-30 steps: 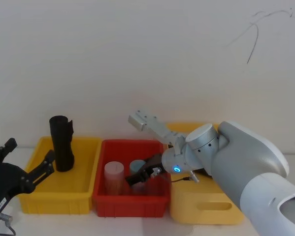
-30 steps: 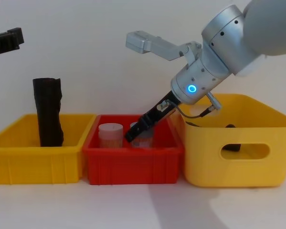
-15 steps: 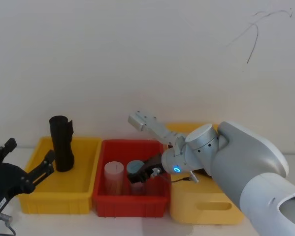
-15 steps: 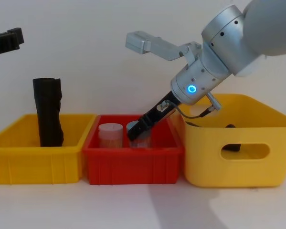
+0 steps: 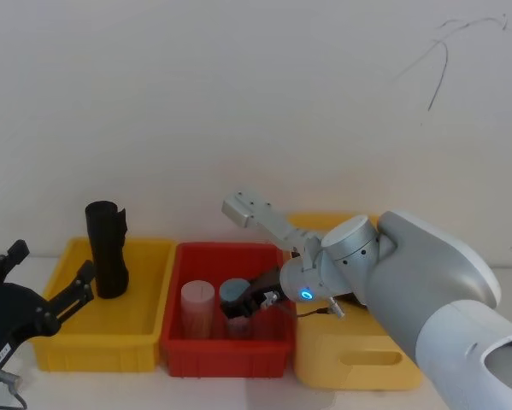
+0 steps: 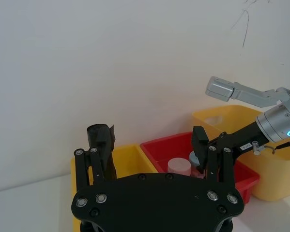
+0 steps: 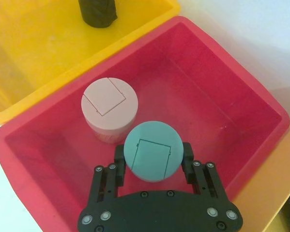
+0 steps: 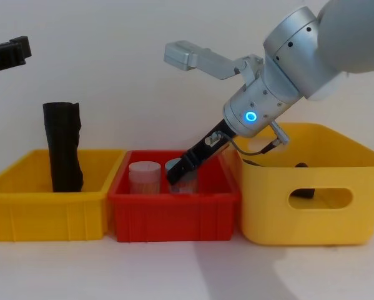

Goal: Pick up the garbage bag with the one hand and transfer it to the other hand.

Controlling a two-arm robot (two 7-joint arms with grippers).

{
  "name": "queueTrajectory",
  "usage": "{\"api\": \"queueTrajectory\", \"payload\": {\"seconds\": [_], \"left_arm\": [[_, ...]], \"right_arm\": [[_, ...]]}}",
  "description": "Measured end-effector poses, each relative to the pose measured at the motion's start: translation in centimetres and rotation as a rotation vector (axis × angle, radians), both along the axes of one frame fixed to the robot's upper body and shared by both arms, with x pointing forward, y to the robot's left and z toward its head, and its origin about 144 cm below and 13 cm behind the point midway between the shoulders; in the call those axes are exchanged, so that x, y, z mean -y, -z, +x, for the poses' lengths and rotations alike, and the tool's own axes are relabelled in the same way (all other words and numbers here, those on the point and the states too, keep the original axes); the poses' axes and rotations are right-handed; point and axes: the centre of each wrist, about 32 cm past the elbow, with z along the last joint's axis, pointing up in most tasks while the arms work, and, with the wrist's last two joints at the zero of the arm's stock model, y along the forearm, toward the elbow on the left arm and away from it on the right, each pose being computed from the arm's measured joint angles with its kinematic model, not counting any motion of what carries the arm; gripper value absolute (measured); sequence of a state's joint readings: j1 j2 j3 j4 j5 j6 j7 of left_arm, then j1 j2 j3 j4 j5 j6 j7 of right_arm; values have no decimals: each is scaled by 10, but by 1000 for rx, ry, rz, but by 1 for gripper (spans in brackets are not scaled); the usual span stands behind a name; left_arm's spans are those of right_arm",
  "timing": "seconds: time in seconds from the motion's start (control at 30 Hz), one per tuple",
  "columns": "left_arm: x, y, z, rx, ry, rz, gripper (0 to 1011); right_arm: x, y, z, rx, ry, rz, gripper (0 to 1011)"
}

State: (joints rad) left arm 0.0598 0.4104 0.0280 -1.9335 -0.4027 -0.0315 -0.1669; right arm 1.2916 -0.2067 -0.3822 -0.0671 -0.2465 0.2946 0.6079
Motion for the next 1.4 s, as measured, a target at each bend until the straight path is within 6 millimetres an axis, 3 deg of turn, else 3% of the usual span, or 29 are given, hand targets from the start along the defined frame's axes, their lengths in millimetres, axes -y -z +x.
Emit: {"api": "queueTrajectory", "payload": {"seconds": [0.9, 1.4], "left_arm": [[0, 0, 0, 0, 0, 0, 1001], [0, 0, 0, 0, 0, 0, 1001]], "right_arm": [[2, 1, -1, -1, 28, 12, 660], [19, -18, -5, 36, 111, 81, 660]]}}
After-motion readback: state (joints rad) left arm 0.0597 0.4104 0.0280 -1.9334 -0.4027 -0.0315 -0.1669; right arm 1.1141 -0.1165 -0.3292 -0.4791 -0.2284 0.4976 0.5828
